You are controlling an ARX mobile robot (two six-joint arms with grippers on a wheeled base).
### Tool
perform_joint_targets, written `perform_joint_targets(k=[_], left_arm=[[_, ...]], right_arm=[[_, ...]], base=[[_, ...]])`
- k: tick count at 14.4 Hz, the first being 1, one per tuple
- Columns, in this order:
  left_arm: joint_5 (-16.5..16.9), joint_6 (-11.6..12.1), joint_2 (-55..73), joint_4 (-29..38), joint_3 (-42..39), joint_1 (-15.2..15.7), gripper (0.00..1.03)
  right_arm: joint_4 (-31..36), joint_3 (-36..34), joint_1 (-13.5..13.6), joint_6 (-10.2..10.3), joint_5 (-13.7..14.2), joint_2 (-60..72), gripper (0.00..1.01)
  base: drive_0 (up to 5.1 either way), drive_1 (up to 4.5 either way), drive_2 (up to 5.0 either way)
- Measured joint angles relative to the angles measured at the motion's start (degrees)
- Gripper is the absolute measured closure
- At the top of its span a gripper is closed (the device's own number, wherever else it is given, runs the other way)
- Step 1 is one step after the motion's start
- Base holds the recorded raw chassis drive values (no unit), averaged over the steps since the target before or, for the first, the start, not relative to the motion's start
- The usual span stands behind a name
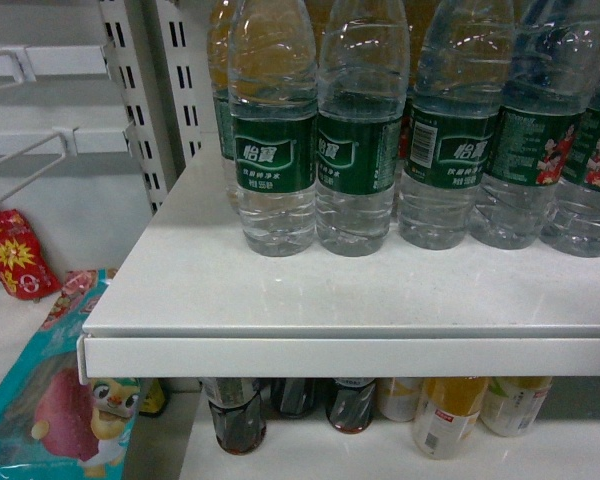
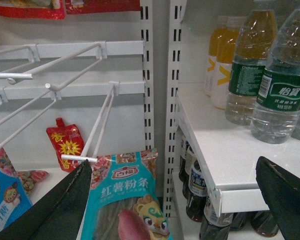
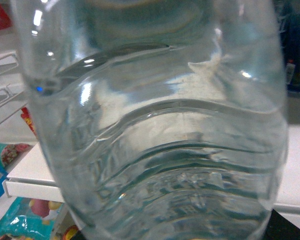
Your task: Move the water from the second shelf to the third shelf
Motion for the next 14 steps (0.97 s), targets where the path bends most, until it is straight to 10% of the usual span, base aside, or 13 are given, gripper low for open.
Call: perform_joint_targets(k=[7, 14], left_arm=[[-0.02, 0.00, 0.00, 0.00, 0.00, 0.00, 0.05], [-0.02, 0.00, 0.00, 0.00, 0.00, 0.00, 0.05]], right_arm=[[16.17, 3.13, 10.29, -1.09, 4.81, 24.04, 0.60], [19.89, 14.38, 10.47, -1.49, 5.38, 40.54, 0.60]], base=[[0.0, 0.00, 0.0], [0.0, 0.00, 0.0]])
